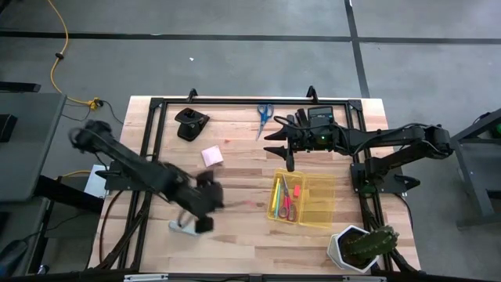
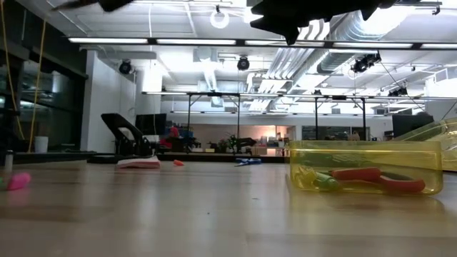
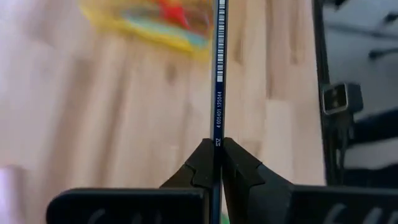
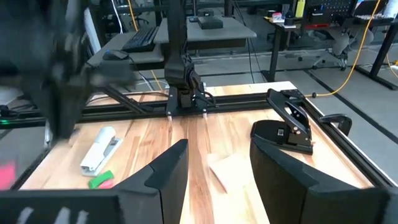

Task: Pack school essentials
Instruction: Put the black pencil into the supply box

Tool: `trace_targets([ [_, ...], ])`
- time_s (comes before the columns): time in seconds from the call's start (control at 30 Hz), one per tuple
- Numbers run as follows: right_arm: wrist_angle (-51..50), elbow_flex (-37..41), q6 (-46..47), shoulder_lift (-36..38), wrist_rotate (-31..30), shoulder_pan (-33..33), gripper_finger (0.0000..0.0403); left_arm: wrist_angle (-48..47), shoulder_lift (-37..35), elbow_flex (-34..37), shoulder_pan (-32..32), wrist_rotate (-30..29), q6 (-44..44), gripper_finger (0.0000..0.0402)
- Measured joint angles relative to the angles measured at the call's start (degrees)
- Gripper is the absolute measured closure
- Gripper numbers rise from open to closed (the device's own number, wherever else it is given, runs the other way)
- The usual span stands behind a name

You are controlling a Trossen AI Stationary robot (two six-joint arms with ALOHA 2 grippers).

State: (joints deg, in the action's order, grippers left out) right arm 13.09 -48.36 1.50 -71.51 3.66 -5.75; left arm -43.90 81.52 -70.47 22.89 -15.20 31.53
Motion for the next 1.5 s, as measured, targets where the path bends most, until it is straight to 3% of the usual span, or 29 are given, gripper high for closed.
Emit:
trace_targets([
  [0.2, 0.4, 0.0, 1.2, 0.0, 0.0, 0.2, 0.0238, 2.8, -21.1, 11.5, -4.3, -5.8, -5.8, 0.0401],
  [0.4, 5.0, 0.0, 1.7, 0.0, 0.0, 1.5, 0.0238, 22.9, -41.6, 28.4, -9.8, -5.9, -11.4, 0.0401],
  [0.6, 10.3, 0.0, 3.0, 0.0, 0.0, 2.6, 0.0238, 43.7, -51.6, 41.8, -15.3, -4.5, -15.7, 0.0401],
  [0.77, 12.3, 0.0, 6.2, 0.0, 0.0, 2.9, 0.0238, 55.2, -50.6, 46.4, -18.8, -0.5, -15.7, 0.0401],
  [1.23, 12.4, 0.0, 7.1, 0.0, 0.0, 2.9, 0.0238, 63.1, -40.4, 46.5, -24.5, 2.6, -13.1, 0.0401],
  [1.5, 17.2, 0.0, 12.8, -4.1, -2.2, 3.0, 0.0238, 67.5, -26.2, 39.8, -27.2, 7.4, -12.7, 0.0401],
])
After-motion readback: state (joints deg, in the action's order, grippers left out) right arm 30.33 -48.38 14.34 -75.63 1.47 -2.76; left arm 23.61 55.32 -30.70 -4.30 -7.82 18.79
